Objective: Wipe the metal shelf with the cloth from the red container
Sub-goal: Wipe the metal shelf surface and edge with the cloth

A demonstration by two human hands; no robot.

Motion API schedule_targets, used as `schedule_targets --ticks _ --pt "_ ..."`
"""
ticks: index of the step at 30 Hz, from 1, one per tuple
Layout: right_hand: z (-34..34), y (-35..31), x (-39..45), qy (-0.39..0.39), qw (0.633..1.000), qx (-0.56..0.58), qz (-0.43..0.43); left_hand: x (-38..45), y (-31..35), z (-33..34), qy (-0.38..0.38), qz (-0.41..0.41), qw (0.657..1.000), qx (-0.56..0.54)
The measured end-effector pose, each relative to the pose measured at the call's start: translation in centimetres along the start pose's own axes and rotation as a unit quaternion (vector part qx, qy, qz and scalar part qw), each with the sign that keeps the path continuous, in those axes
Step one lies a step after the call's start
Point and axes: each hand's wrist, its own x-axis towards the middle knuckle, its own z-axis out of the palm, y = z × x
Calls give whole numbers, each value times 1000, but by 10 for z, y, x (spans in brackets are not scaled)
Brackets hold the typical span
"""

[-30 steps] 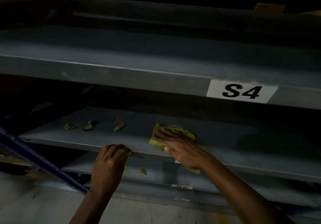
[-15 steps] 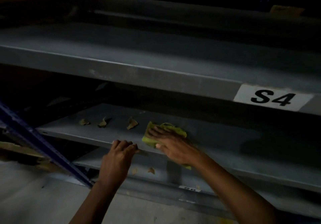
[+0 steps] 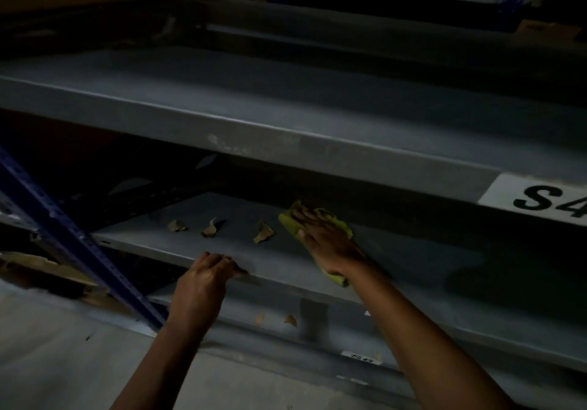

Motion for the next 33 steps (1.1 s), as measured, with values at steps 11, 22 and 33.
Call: schedule_targets --ticks 11,22,33 --pt "1 -18 -33 -59 991 30 -116 0 -9 1 -27 9 999 -32" --pt "4 -39 13 -50 996 -11 -67 4 -5 -8 9 35 996 -80" --pt "10 -30 -40 -35 988 92 -123 8 -25 -18 -43 76 988 -125"
